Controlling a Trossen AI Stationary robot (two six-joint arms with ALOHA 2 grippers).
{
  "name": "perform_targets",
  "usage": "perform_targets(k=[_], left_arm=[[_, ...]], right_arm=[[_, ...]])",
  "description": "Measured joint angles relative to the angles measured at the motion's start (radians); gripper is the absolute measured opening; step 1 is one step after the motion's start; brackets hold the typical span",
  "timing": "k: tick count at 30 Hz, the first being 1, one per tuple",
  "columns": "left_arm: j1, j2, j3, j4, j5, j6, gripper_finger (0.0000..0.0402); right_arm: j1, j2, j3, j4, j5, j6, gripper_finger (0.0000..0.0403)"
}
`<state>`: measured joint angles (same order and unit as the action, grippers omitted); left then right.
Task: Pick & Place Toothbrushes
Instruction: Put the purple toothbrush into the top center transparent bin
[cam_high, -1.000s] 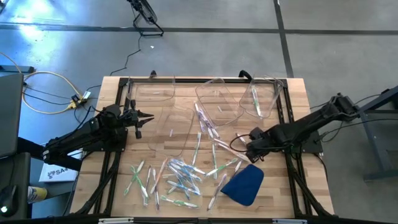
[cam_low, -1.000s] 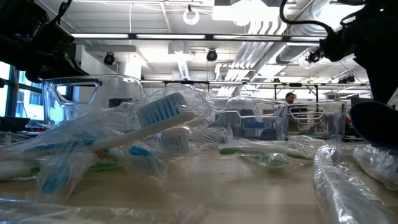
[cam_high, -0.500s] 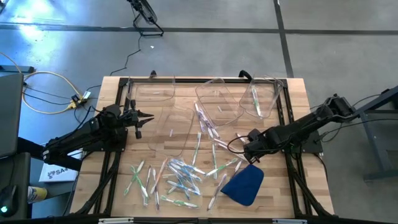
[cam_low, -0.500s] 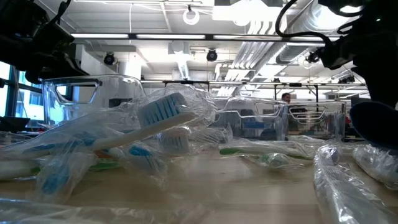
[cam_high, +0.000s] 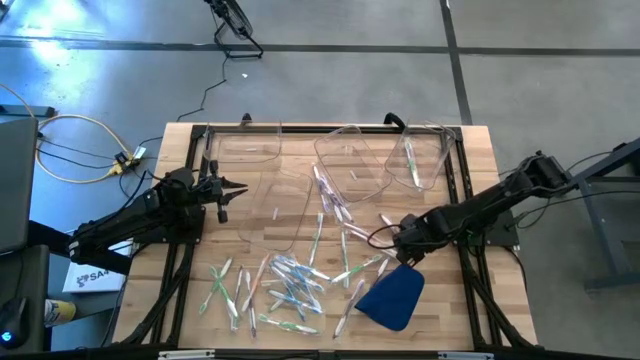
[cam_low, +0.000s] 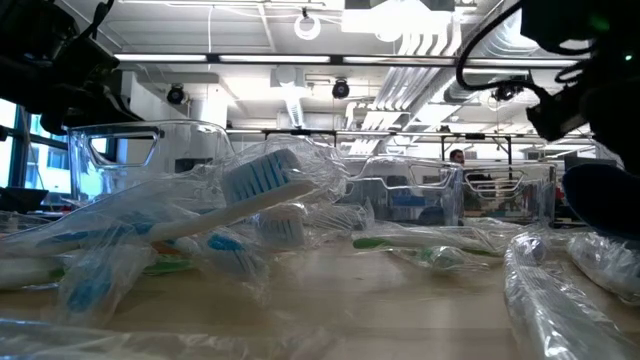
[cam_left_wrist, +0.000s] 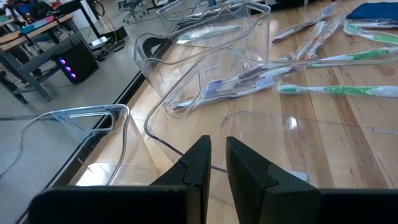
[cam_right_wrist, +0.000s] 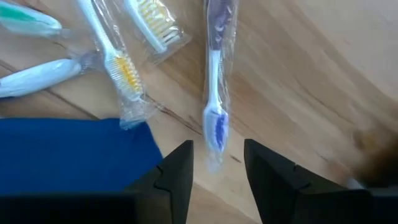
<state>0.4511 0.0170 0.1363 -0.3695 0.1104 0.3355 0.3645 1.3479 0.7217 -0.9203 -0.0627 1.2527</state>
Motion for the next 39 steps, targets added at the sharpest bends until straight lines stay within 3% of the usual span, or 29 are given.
perform_targets(k=[8, 15, 26, 36, 39], left_arm=[[0.0, 0.0, 0.0, 0.0, 0.0, 0.0, 0.0046], [0.0, 0.0, 0.0, 0.0, 0.0, 0.0, 0.0046], [0.0, 0.0, 0.0, 0.0, 0.004, 0.0, 0.0046], [0.0, 0.0, 0.0, 0.0, 0.003, 0.0, 0.0046], [0.0, 0.0, 0.0, 0.0, 0.003, 0.0, 0.0046]], right_arm=[[0.0, 0.0, -0.066, 0.074, 0.0, 0.011, 0.013], [0.0, -0.001, -0.139, 0.273, 0.0, 0.014, 0.0128], [0.0, -0.004, -0.188, 0.28, 0.017, 0.083, 0.0125], [0.0, -0.002, -0.191, 0.273, 0.019, 0.083, 0.0031], [0.0, -0.002, -0.191, 0.273, 0.019, 0.083, 0.0023]])
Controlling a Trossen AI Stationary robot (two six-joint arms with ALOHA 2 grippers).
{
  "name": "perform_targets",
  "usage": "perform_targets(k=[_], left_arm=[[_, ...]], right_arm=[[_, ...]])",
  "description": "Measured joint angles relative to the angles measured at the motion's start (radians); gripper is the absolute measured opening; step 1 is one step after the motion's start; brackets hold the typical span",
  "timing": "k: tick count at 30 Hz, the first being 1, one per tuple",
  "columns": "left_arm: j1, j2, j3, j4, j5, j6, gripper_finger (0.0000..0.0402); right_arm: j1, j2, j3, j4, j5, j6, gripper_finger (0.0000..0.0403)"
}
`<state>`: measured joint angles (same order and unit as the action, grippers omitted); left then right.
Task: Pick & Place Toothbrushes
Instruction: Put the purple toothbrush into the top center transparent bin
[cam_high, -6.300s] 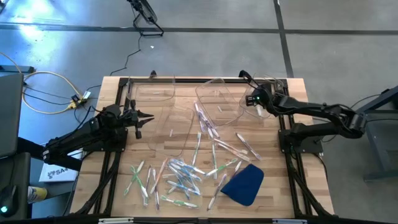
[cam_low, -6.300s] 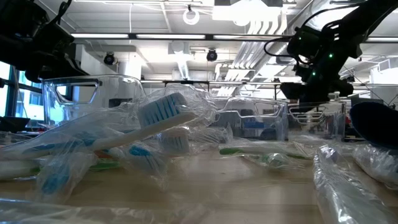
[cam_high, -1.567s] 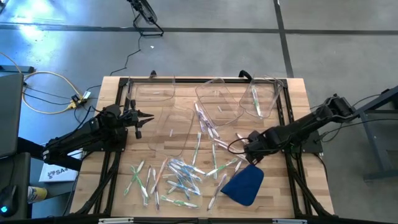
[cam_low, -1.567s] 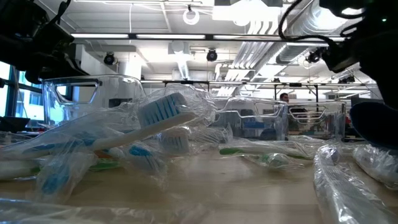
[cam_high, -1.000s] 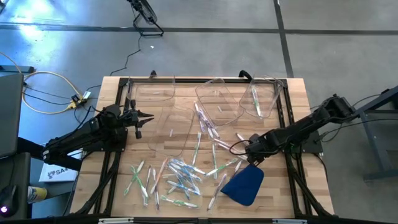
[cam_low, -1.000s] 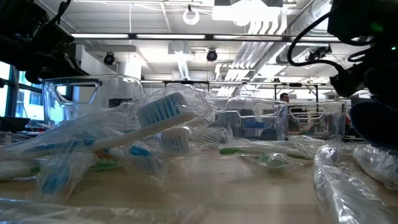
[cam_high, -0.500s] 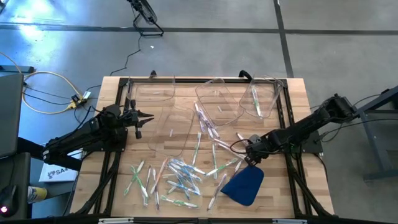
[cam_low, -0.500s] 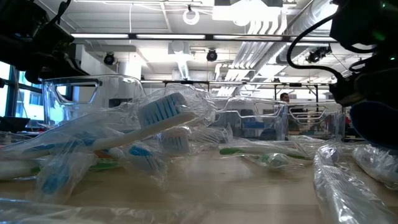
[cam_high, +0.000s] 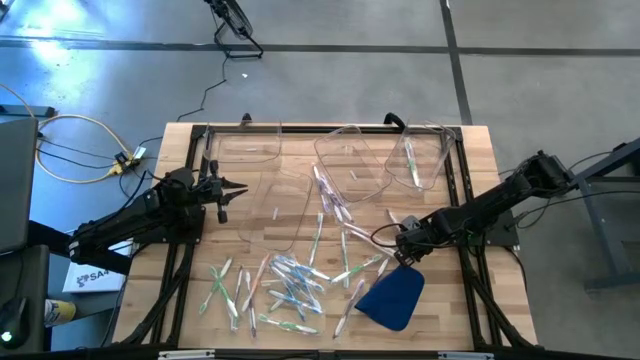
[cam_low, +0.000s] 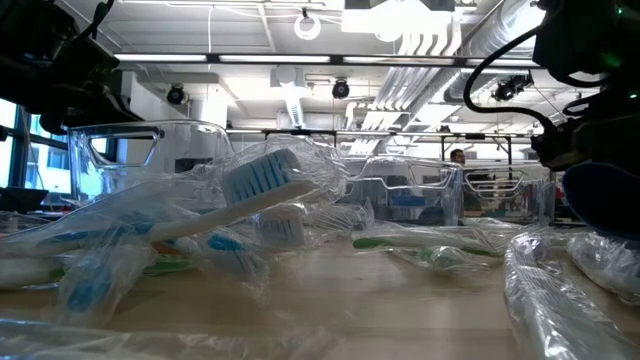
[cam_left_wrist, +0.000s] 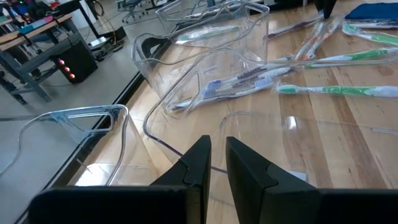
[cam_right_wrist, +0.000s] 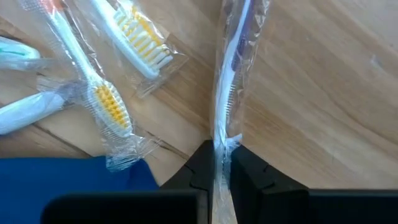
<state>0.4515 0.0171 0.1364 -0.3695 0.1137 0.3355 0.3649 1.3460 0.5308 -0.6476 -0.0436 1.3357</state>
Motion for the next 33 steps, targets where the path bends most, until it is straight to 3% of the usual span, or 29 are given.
perform_targets(k=[13, 33], left_arm=[[0.0, 0.0, 0.0, 0.0, -0.001, 0.0, 0.0046], [0.0, 0.0, 0.0, 0.0, -0.004, 0.0, 0.0046]], right_arm=[[0.0, -0.039, 0.001, 0.0, 0.011, -0.029, 0.0021], [0.0, -0.324, 0.025, 0.001, 0.11, -0.111, 0.002]])
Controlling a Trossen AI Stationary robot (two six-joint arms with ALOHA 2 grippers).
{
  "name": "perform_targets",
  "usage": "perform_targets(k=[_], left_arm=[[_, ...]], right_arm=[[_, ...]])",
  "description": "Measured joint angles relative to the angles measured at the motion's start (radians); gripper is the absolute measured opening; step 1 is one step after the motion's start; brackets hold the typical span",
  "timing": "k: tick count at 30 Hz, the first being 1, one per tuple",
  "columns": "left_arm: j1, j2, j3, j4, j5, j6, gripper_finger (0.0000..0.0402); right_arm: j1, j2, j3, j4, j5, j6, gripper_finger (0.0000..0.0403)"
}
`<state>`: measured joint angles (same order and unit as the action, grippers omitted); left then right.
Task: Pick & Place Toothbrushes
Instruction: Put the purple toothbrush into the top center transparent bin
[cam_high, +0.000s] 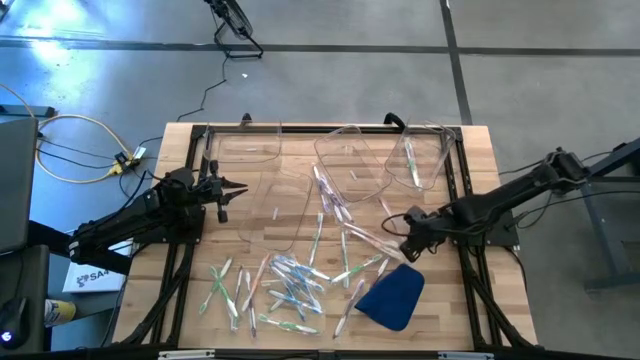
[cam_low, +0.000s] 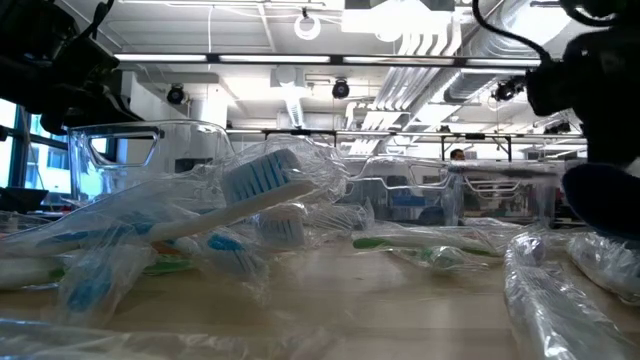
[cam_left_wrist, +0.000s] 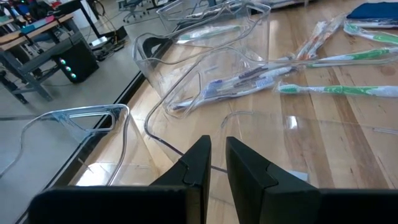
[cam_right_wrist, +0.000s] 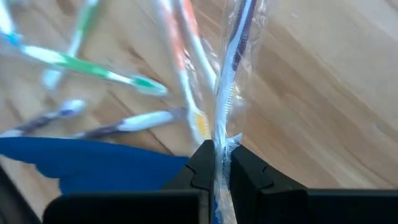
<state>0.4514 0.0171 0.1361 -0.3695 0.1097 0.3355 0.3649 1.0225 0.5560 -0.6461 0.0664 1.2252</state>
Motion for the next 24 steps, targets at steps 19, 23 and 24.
perform_targets(k=[19, 23, 24], left_arm=[[0.0, 0.0, 0.0, 0.0, 0.0, 0.0, 0.0046], [0.0, 0.0, 0.0, 0.0, 0.001, -0.003, 0.0046], [0.0, 0.0, 0.0, 0.0, 0.001, -0.003, 0.0046]], right_arm=[[-0.014, -0.109, 0.002, 0.631, 0.387, -0.492, 0.002], [-0.059, -0.095, 0.002, 0.693, 0.433, -0.568, 0.002], [-0.075, -0.091, 0.002, 0.708, 0.434, -0.589, 0.002]])
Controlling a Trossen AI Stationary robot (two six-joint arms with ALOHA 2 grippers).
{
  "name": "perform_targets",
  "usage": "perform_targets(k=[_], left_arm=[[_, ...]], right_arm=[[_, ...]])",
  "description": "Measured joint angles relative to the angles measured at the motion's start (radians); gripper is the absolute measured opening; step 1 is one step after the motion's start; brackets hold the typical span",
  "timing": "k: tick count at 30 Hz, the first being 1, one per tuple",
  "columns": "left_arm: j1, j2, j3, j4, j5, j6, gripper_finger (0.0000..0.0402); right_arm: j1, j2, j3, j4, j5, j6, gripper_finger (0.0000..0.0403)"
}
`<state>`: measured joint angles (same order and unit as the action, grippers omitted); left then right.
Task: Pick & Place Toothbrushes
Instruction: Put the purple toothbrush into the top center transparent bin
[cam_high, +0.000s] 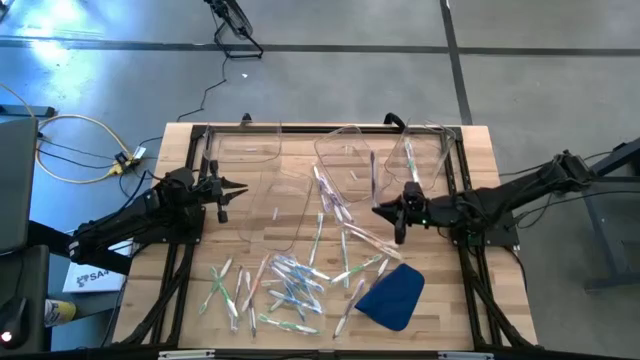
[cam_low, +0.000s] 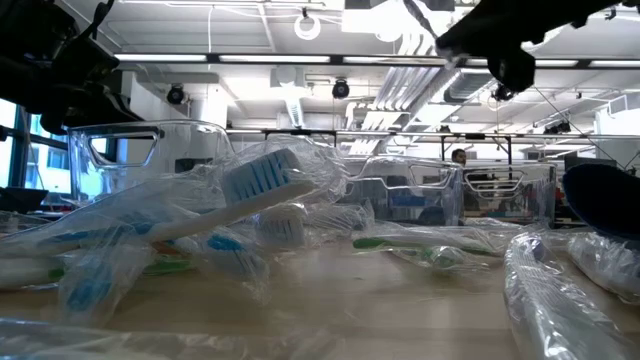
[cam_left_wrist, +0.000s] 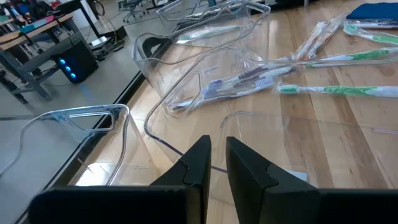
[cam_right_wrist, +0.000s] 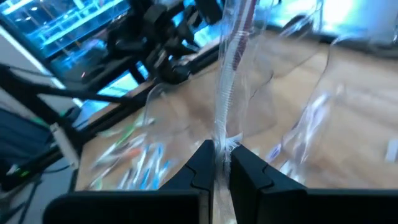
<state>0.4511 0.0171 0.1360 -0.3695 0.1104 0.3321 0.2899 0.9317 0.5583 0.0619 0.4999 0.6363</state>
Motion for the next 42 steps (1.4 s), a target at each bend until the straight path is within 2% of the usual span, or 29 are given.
perform_targets(k=[11, 17, 21, 28, 34, 42], left_arm=[[0.0, 0.0, 0.0, 0.0, 0.003, 0.0, 0.0046], [0.0, 0.0, 0.0, 0.0, 0.003, 0.0, 0.0046], [0.0, 0.0, 0.0, 0.0, 0.003, 0.0, 0.0046], [0.0, 0.0, 0.0, 0.0, 0.003, 0.0, 0.0046], [0.0, 0.0, 0.0, 0.0, 0.002, 0.0, 0.0046], [0.0, 0.0, 0.0, 0.0, -0.001, 0.0, 0.0046]], right_arm=[[-0.187, 0.076, 0.003, 0.149, -0.013, -0.159, 0.002], [-0.262, 0.162, 0.095, 0.133, -0.094, -0.227, 0.002], [-0.303, 0.252, 0.208, 0.018, -0.119, -0.274, 0.002], [-0.407, 0.379, 0.396, -0.326, -0.141, -0.266, 0.002], [-0.513, 0.463, 0.479, -0.443, -0.295, -0.275, 0.002], [-0.63, 0.545, 0.485, -0.516, -0.461, -0.294, 0.002]])
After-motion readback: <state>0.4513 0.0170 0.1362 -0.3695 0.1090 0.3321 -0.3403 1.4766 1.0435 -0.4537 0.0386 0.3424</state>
